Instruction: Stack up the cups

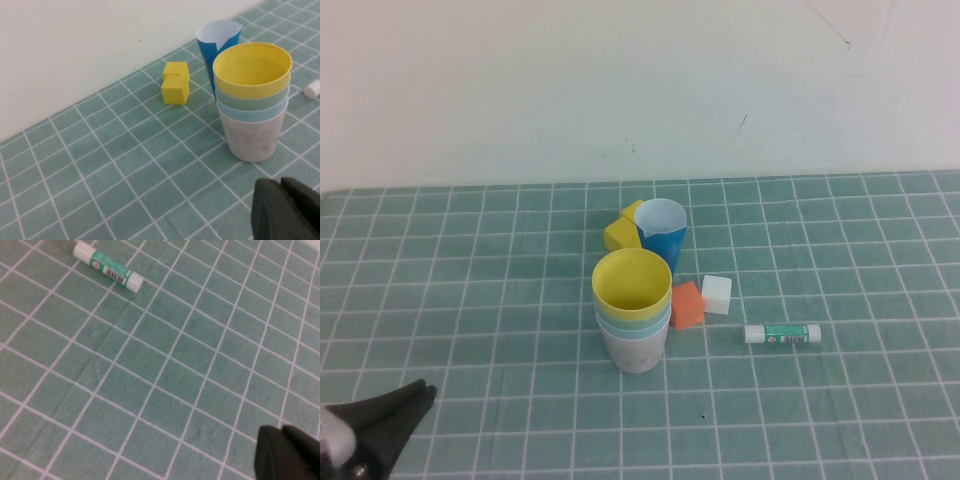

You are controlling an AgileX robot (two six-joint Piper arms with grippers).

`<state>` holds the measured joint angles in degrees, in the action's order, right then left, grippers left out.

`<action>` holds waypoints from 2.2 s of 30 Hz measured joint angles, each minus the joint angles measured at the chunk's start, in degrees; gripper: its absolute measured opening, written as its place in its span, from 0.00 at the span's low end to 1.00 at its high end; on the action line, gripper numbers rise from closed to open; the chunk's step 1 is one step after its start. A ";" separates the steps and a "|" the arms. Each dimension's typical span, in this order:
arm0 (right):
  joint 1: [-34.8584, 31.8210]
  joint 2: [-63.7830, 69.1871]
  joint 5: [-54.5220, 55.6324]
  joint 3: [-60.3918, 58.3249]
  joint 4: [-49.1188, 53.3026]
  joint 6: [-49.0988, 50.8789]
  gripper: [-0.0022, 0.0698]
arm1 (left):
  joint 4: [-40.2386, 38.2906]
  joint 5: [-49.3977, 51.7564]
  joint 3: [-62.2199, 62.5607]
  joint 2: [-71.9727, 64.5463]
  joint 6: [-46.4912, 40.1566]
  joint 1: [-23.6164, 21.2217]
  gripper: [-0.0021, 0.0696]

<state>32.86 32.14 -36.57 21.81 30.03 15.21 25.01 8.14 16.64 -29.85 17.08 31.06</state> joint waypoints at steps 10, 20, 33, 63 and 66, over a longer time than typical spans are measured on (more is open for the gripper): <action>0.00 -0.10 0.00 0.00 0.00 0.00 0.03 | -21.40 0.00 -9.48 21.58 -10.12 -13.56 0.03; 0.00 -0.21 0.00 0.00 0.00 0.00 0.03 | -28.79 2.30 -17.87 30.36 -11.48 -25.43 0.03; 0.00 -0.31 0.00 0.00 0.00 0.00 0.03 | -28.84 9.36 -17.76 30.58 -11.97 -26.79 0.03; 0.00 -1.26 0.00 0.00 -1.80 -2.18 0.03 | -28.84 9.36 -17.76 30.58 -12.15 -26.79 0.03; -1.87 -3.48 2.04 -0.09 -6.95 -8.54 0.03 | -28.84 9.36 -17.76 30.58 -12.28 -26.79 0.03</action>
<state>30.99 28.66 -34.53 21.72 23.07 6.67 -3.84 17.51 -1.12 0.72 4.80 4.27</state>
